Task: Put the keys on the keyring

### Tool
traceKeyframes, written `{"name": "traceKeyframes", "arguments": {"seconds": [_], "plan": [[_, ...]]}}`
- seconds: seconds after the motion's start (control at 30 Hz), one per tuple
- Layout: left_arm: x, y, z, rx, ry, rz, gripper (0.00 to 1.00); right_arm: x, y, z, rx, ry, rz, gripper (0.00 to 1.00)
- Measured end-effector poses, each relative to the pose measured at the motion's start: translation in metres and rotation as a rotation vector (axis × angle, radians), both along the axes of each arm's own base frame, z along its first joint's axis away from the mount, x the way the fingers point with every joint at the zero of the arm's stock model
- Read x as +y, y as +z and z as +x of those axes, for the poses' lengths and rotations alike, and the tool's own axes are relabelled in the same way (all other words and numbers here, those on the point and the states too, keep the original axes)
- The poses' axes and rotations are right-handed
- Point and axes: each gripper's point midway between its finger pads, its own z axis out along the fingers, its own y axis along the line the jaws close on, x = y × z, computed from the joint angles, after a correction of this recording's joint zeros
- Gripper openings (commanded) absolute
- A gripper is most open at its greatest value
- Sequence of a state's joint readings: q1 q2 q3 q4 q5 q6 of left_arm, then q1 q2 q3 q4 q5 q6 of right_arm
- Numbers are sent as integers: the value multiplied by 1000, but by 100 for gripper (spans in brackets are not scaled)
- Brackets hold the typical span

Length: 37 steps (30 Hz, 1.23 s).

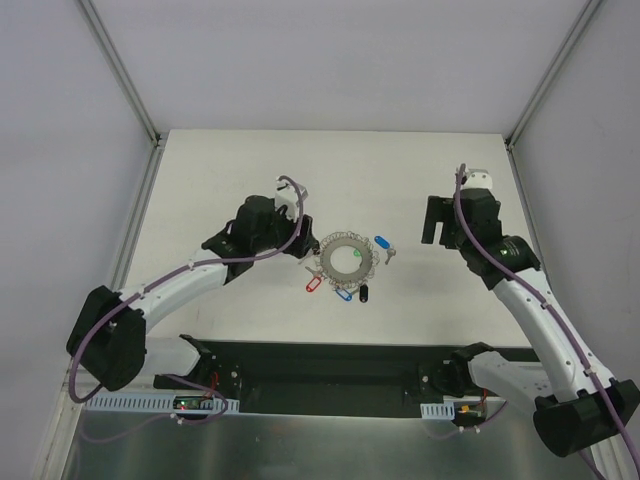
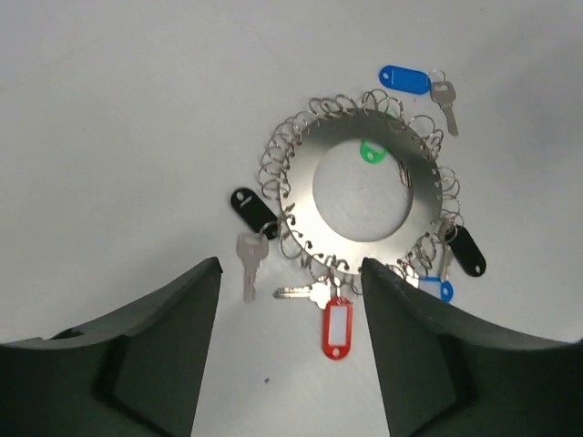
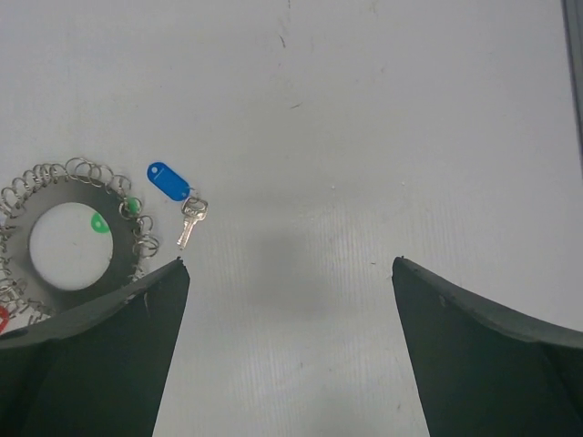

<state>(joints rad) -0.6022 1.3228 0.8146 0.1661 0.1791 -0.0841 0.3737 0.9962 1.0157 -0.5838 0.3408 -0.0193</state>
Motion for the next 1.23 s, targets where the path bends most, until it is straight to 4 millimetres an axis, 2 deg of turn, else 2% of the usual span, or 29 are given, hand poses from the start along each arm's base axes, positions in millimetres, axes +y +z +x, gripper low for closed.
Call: {"name": "traceKeyframes", "arguments": {"seconds": [0.03,0.07,0.13,0.23,0.37,0.47,0.73,0.8,0.9,1.07,1.23], "plan": [[6,-3,-5,17,18,3,80,-5,0,-3,3,-13,-13,96],[14,-3,-9,24,45,9,90,-8,1,-4,1,-23,-23,96],[32,9,-11,20,120,0,99,-20,2,-10,4,-65,-56,96],[70,31,-3,-2,283,-27,99,-38,4,-18,5,-128,-109,96],[126,52,-2,-23,517,-29,99,-59,19,-29,-46,-206,-152,96],[151,75,-10,-91,605,-21,99,-73,36,-39,-118,-262,-160,96],[210,177,-45,-396,786,-99,99,-92,70,-57,-260,-343,-144,96],[220,192,-52,-445,818,-112,99,-94,74,-58,-278,-353,-141,96],[229,199,-58,-476,849,-110,99,-97,81,-60,-310,-366,-129,96],[234,196,-59,-483,861,-76,99,-101,91,-65,-366,-388,-104,96],[235,191,-57,-489,857,-40,99,-101,90,-65,-373,-398,-94,96]]}}
